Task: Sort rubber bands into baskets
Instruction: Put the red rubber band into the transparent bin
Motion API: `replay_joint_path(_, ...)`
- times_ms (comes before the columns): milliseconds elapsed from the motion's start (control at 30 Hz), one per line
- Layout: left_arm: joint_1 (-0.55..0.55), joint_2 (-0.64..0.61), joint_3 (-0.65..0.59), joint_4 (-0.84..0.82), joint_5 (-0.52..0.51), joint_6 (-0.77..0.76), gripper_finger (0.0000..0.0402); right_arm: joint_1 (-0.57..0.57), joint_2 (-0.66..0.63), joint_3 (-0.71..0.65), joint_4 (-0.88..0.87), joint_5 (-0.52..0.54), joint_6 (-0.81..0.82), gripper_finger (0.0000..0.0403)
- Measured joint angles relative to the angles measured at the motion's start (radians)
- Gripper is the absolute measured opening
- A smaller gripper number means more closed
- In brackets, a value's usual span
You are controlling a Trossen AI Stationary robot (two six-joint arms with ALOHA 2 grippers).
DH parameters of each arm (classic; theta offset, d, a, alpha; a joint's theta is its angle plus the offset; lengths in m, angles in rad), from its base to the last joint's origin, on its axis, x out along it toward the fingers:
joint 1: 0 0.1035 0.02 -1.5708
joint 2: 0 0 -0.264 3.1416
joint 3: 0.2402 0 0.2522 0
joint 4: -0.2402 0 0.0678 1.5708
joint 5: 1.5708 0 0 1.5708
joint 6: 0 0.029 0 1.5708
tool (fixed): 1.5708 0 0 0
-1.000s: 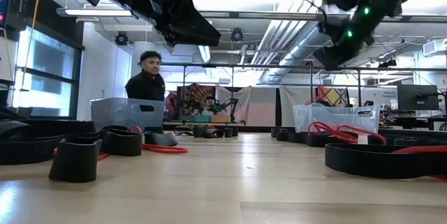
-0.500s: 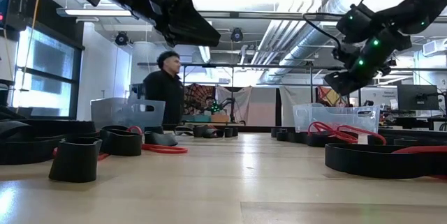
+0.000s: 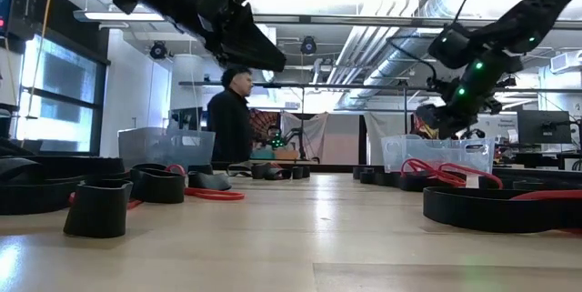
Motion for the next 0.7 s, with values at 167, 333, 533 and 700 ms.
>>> replay_joint_path(167,0.002,0.029,0.0,-0.028,0.006,0.0,0.0129,0.001,0.066,0.061,-0.093,-0.002,0.036,0.0034)
replay_joint_path(333,0.002,0.071,0.0,-0.029,0.01,0.001,0.0129,0.002,0.072,0.12,-0.205,-0.002,0.05,0.0106)
replay_joint_path(533,0.002,0.08,-0.001,-0.032,0.037,0.009,0.0129,0.022,0.05,0.196,-0.313,0.002,0.047,0.0158)
replay_joint_path(700,0.002,0.052,0.0,-0.057,0.037,0.02,0.0129,0.083,-0.004,0.216,-0.311,0.001,0.039,0.0119)
